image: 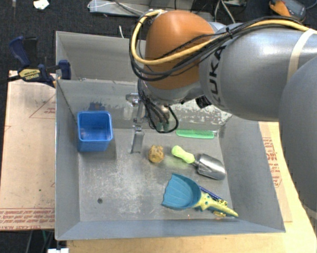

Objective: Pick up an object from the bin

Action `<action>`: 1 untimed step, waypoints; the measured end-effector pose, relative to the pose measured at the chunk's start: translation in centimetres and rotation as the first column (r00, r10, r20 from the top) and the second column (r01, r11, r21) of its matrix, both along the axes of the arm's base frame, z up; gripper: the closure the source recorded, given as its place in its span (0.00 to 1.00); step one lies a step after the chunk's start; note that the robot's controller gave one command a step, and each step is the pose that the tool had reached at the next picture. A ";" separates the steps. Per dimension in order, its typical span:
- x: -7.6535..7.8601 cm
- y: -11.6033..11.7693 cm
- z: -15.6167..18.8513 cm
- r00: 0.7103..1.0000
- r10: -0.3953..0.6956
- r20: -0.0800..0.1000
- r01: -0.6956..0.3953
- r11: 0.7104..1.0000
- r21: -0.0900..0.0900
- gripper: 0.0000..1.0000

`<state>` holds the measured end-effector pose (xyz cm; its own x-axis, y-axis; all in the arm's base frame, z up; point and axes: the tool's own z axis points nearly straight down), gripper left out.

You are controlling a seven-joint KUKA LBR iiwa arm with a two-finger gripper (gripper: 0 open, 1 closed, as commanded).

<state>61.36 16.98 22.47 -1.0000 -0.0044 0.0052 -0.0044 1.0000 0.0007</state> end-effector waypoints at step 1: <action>0.1 -0.1 0.5 1.000 -0.003 0.007 0.003 1.000 0.001 0.00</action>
Offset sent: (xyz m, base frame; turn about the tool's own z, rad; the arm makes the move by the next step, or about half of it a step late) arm -0.0070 -0.0337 -0.0031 0.0838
